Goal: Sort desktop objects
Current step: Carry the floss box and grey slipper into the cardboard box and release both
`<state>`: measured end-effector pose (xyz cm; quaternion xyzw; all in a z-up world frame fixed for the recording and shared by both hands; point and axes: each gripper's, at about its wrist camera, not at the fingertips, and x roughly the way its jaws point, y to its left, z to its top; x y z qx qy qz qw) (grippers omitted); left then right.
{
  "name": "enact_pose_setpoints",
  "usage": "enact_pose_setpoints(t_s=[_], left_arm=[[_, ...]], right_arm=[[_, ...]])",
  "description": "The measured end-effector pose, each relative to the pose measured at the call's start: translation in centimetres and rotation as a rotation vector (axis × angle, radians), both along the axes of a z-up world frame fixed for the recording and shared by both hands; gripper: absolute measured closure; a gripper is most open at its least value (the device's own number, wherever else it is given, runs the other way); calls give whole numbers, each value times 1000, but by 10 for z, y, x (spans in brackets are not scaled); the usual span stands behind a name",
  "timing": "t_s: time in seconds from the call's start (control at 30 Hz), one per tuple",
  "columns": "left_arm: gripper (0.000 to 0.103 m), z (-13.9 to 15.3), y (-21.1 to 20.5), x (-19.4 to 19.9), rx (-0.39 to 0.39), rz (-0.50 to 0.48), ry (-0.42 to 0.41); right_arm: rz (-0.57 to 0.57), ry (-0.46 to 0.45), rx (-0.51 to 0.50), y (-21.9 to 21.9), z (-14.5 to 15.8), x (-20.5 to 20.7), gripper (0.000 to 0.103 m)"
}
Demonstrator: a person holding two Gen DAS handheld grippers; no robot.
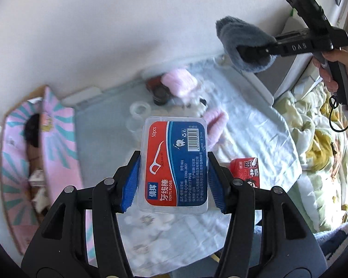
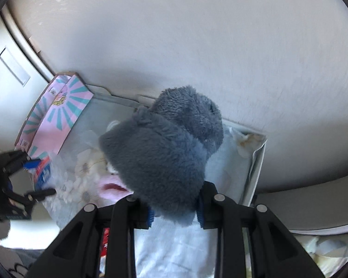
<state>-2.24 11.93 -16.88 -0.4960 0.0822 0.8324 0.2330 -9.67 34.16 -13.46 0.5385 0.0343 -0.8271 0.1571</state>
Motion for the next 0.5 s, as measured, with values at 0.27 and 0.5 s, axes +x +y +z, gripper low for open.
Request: enact_pose_setpoints(t_s=[0.27, 0.5], left_arm=[[52, 27, -74, -6, 44, 92, 21], [52, 32, -138, -8, 21, 199, 23]], right_arm=[[94, 71, 31, -61, 59, -5, 77], [215, 109, -10, -144, 85, -24, 77]])
